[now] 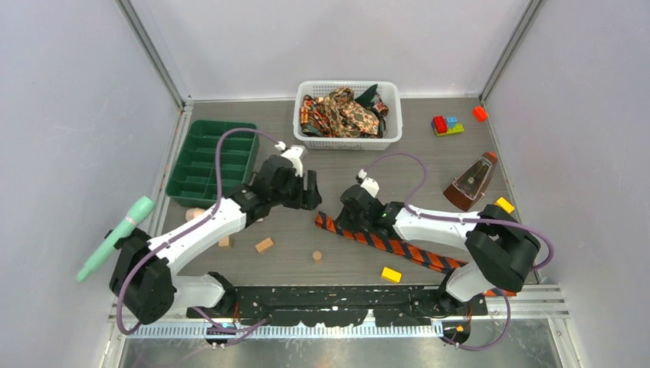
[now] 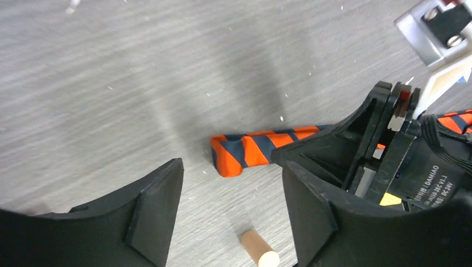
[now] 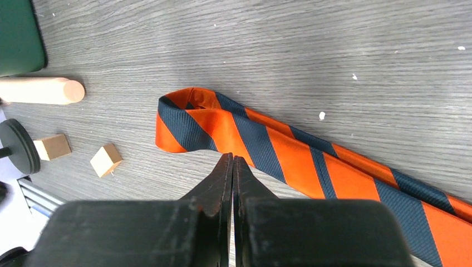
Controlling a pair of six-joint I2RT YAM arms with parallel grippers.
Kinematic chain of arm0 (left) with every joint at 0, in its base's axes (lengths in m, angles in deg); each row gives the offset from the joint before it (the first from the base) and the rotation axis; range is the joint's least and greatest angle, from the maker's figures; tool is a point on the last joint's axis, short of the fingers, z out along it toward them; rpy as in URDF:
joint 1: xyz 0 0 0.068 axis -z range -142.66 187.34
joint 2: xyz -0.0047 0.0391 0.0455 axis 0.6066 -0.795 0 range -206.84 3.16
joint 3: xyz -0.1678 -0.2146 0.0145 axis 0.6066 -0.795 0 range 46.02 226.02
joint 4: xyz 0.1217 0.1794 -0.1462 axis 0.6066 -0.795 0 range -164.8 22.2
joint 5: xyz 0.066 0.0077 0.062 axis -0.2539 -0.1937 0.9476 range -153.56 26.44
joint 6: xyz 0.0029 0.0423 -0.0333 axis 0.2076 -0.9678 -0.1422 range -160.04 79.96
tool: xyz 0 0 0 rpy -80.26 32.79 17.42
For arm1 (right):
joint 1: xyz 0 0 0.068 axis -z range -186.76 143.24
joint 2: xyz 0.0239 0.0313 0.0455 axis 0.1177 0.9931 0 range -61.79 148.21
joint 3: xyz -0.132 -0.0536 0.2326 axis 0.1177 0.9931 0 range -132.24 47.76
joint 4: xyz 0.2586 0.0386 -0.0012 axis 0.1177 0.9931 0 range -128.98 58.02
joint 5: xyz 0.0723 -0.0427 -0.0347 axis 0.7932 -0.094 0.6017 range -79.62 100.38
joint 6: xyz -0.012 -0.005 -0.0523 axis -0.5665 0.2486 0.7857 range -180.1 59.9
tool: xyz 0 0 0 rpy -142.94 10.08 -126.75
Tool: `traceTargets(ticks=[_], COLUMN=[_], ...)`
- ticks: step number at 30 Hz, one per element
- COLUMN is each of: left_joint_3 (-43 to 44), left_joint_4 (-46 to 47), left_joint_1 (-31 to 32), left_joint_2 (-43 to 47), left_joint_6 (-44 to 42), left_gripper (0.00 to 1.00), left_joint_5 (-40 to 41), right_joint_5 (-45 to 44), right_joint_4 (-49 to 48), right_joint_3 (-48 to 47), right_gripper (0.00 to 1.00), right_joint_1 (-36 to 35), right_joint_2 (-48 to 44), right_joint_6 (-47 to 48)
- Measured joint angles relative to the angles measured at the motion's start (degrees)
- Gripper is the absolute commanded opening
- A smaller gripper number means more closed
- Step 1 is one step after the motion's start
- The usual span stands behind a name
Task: Roll the ties
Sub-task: Roll the tie at the center of the board.
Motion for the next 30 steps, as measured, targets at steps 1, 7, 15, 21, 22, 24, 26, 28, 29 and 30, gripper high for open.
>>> traceTargets(ticks=[1, 7, 15, 21, 22, 24, 26, 28, 29, 30], left_joint_3=[-0.26, -4.85, -8.92, -8.96, -8.96, -8.96, -8.98, -9.09, -9.18, -9.27], left_joint_4=[0.44, 2.91, 4.98, 8.28, 8.81, 9.46, 10.01, 10.4, 10.69, 10.93], left_joint_1=[-1.33, -7.93, -8.81, -8.81, -8.81, -8.81, -8.81, -8.81, -8.81, -8.81], left_joint_2=[1.29, 2.14, -6.03, -7.02, -7.28, -7.96, -8.59, -9.03, -9.18, -9.33], left_joint_6=[0.0, 0.85, 1.57, 1.95, 1.97, 1.99, 1.99, 1.99, 1.99, 2.01], left_gripper=[0.49, 0.08, 0.0, 0.0, 0.0, 0.0, 0.0, 0.0, 0.0, 0.0], left_joint_5=[-0.35, -3.91, -9.44, -12.2, -12.55, -13.16, -13.55, -13.86, -13.97, -14.01], right_joint_5=[0.0, 0.13, 0.79, 1.05, 1.14, 1.29, 1.44, 1.64, 1.77, 1.9], right_joint_4=[-0.02, -0.22, -0.52, -0.5, -0.5, -0.5, -0.48, -0.48, -0.48, -0.48], right_joint_3=[-0.24, -2.51, -5.25, -5.46, -5.46, -5.62, -5.99, -6.56, -6.86, -7.08], right_gripper=[0.04, 0.03, 0.03, 0.03, 0.03, 0.03, 0.03, 0.03, 0.03, 0.03], right_joint_1=[0.0, 0.0, 0.0, 0.0, 0.0, 0.0, 0.0, 0.02, 0.02, 0.02], right_joint_2=[0.24, 2.43, 7.28, 8.83, 8.96, 9.29, 9.88, 10.67, 11.04, 11.34], right_joint_6=[0.02, 0.09, 0.0, -0.15, -0.15, -0.15, -0.15, -0.13, -0.11, -0.11])
